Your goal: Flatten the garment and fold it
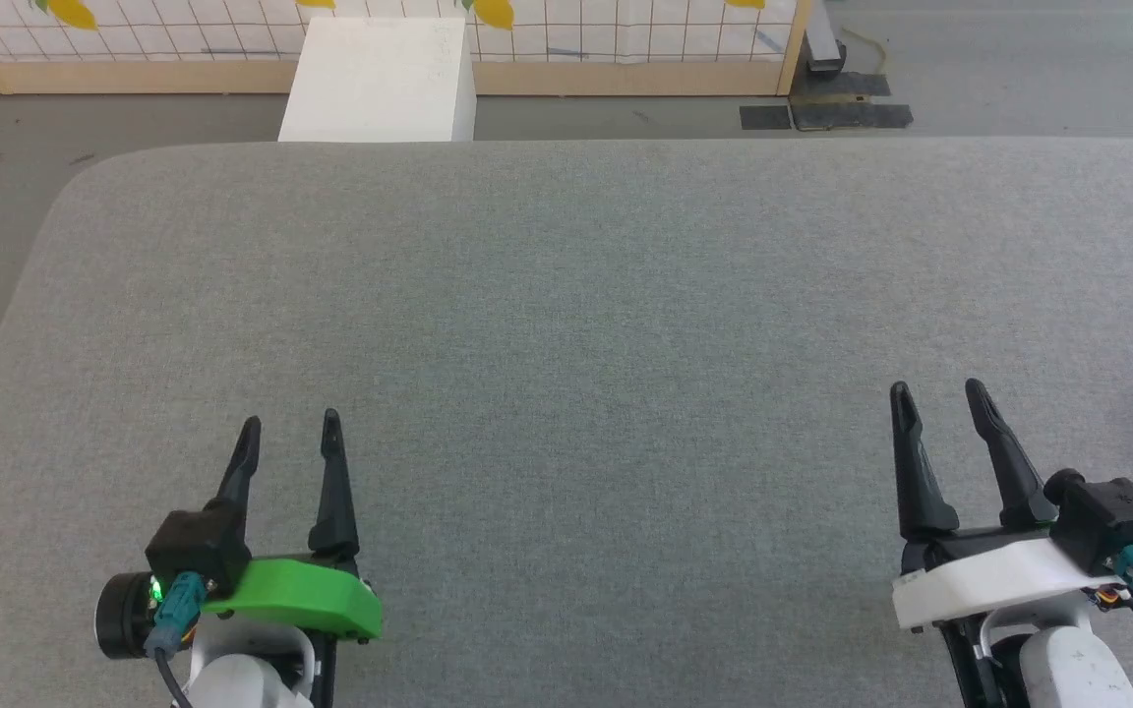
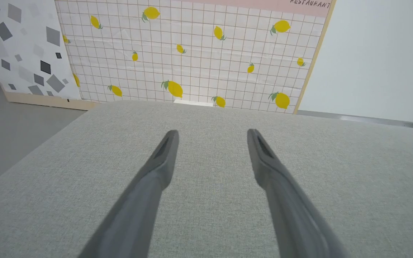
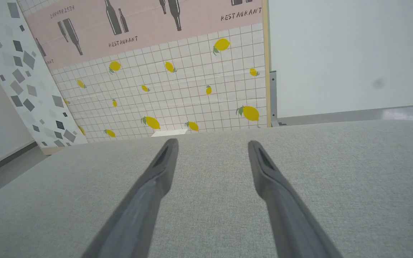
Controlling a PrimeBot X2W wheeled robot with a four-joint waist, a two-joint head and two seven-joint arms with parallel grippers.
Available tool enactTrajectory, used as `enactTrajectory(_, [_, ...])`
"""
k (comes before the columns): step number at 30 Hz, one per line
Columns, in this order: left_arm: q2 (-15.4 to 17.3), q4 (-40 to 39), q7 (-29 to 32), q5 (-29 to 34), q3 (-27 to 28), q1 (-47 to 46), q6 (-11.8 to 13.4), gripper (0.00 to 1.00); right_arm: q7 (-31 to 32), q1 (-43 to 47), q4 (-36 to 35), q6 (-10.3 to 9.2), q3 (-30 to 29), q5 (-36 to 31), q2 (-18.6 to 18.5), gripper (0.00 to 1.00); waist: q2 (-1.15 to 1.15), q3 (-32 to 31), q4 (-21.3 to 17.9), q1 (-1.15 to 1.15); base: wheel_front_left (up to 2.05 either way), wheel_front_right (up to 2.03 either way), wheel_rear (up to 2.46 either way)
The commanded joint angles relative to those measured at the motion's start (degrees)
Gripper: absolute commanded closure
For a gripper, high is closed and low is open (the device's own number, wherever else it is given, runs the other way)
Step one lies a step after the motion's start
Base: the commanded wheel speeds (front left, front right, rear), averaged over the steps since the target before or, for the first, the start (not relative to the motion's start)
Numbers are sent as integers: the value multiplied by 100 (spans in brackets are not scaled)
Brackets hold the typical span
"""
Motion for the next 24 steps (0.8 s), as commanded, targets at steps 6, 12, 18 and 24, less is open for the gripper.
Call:
enactTrajectory(6, [-2,35,10,39,-27,0,-50,100,5,0,4,0,-18,5,1,100,0,18,8,0,0,0,0])
enactTrajectory(12, [-2,14,48,63,-27,10,-46,100,44,12,-14,0,-16,-28,0,100,0,3,14,0,0,0,0])
enactTrajectory(18, [-4,-23,117,106,-24,30,-39,100,113,34,-53,-1,-14,-88,0,100,0,-24,25,0,0,0,0])
enactTrajectory(24, [-5,-60,187,148,-21,50,-32,100,182,55,-92,-1,-12,-148,0,100,0,-50,37,0,0,0,0])
